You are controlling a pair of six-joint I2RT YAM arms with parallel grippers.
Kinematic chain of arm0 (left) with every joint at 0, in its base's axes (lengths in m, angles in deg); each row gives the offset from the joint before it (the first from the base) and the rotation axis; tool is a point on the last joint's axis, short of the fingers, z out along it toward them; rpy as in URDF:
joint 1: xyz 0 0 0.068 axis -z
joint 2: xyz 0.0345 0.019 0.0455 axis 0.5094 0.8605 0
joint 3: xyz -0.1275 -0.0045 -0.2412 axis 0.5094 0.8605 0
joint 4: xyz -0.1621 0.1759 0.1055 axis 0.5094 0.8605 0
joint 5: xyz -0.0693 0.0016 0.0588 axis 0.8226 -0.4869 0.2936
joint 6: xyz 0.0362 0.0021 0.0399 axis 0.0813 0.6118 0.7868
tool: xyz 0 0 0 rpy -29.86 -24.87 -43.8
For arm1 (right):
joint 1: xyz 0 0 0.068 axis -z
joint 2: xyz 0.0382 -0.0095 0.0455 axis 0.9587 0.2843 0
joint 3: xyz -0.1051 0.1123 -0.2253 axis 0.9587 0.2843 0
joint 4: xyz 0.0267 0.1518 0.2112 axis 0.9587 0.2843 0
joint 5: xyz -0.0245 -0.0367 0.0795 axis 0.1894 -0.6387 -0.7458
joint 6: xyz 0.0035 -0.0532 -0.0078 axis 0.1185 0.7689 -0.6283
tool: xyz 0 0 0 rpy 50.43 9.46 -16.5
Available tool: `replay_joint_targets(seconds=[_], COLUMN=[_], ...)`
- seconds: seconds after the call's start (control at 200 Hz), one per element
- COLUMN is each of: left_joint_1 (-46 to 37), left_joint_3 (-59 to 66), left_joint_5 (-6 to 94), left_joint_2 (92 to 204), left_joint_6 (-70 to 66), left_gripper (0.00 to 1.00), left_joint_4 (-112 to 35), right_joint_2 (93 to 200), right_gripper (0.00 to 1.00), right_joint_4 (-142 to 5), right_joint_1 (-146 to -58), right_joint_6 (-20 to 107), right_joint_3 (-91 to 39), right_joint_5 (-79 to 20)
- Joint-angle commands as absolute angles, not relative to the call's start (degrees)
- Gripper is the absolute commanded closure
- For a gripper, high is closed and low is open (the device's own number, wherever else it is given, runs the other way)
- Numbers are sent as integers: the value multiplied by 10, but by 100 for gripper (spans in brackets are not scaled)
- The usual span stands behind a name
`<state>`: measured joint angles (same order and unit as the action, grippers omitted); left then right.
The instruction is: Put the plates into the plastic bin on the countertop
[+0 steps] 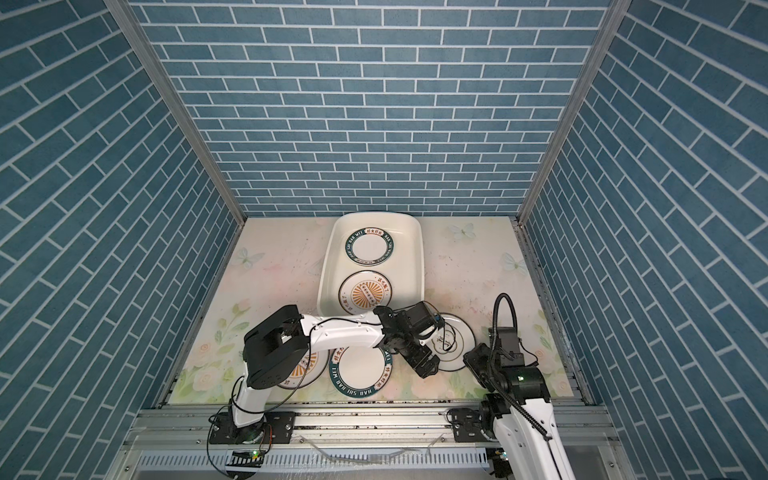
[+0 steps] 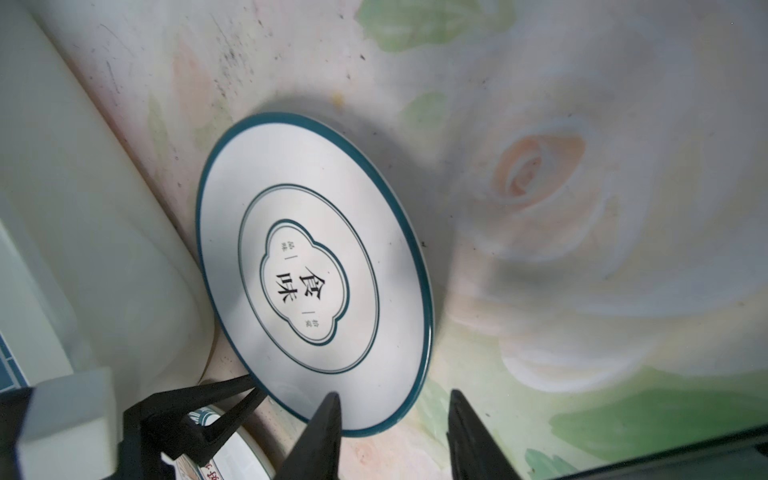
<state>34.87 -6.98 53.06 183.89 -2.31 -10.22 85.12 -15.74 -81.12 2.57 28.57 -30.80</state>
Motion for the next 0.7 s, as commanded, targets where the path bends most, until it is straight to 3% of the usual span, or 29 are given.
replay_joint_targets(seconds=[0.0, 0.695], left_joint_1=[346, 311], left_joint_3=[-82, -119], left_joint_5=[542, 551], left_joint_2=[1853, 1852], left_joint_6=[-19, -38], left_gripper=[0, 0], left_joint_4=[-120, -119], right_joint_2=[855, 819], right_gripper=[55, 55], right_joint_4=[-153, -230], right_joint_1=[-806, -794], right_joint_6=[12, -47], right_joint_3=[295, 380], right_joint_5=[-308, -326])
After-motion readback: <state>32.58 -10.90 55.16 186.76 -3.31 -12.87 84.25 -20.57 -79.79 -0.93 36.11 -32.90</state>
